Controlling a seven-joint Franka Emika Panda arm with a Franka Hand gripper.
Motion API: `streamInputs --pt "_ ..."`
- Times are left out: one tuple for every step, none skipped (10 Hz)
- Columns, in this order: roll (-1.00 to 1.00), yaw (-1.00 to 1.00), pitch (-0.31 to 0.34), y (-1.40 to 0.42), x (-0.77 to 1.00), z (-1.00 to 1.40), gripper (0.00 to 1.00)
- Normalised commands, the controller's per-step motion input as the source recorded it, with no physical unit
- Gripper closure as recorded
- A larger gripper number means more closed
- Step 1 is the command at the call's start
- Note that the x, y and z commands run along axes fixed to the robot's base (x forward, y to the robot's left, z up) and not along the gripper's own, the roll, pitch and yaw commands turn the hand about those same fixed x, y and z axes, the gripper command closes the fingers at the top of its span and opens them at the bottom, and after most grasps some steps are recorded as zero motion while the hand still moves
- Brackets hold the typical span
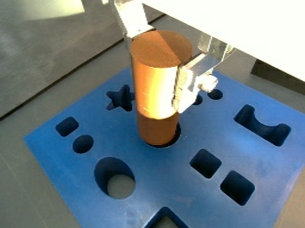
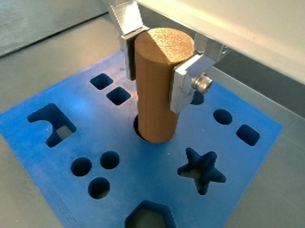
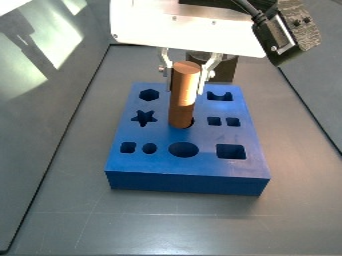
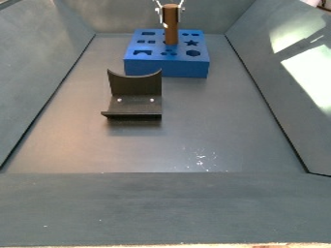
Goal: Pick up the round object. Move to above the board. Insert the round object.
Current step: Insert the round object.
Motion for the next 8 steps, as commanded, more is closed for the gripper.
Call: streamInputs --pt "-0.08 -0.03 -0.1 -0.11 0.26 -0.55 1.0" --pt "-0.03 0.0 -0.186 -0.05 0.06 -0.65 1.0" --pt "0.0 0.0 -0.294 -0.07 -0.03 -0.72 1.0" --pt "0.05 0.0 -0.374 -0.13 -0.16 -0.73 1.0" --pt "0.06 0.0 -0.389 -0.14 -0.17 -0.71 1.0" --pt "0.0 0.0 -0.331 -0.12 -0.12 -0.59 1.0" --pt "-0.2 0.0 -0.28 0.0 -0.07 -0.21 1.0" --pt "0.06 0.03 -0.117 -0.05 -0.01 0.0 1.0"
